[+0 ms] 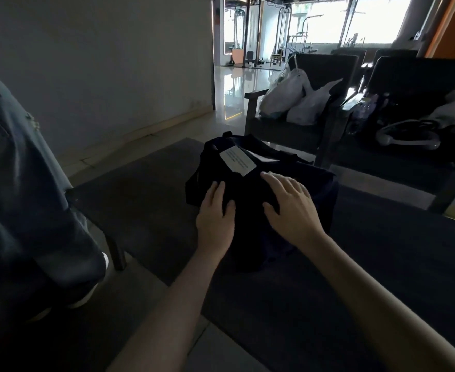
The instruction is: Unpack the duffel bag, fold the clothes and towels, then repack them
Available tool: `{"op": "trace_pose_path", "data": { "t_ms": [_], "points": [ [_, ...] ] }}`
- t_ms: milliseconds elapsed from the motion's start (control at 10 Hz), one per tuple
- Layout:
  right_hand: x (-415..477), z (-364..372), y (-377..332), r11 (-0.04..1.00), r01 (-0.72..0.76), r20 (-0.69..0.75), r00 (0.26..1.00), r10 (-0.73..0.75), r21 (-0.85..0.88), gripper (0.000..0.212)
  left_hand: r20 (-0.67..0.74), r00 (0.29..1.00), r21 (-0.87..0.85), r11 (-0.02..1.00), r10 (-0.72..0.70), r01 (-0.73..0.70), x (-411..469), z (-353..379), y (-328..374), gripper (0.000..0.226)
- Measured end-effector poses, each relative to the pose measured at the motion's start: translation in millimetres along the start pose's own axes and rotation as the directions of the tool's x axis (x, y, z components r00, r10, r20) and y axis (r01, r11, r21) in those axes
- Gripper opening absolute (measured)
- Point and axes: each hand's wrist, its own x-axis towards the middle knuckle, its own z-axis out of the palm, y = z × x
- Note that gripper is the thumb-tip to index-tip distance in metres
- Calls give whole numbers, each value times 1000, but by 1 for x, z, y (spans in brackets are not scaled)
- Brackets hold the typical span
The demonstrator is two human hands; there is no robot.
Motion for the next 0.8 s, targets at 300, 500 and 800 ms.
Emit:
{"op": "trace_pose_path", "data": {
  "t_ms": [300,500,800],
  "points": [
    [27,27,19,990,-75,70,994,84,-121,36,200,972,-77,987,-122,140,40,28,-9,53],
    [29,21,12,987,-157,146,976,159,-27,26,234,958,-58,981,-168,187,42,25,-3,43],
    [101,-79,-16,491,-667,524,745,413,561,24,350,817,-248,795,-459,553,81,-51,119,42]
  ]
}}
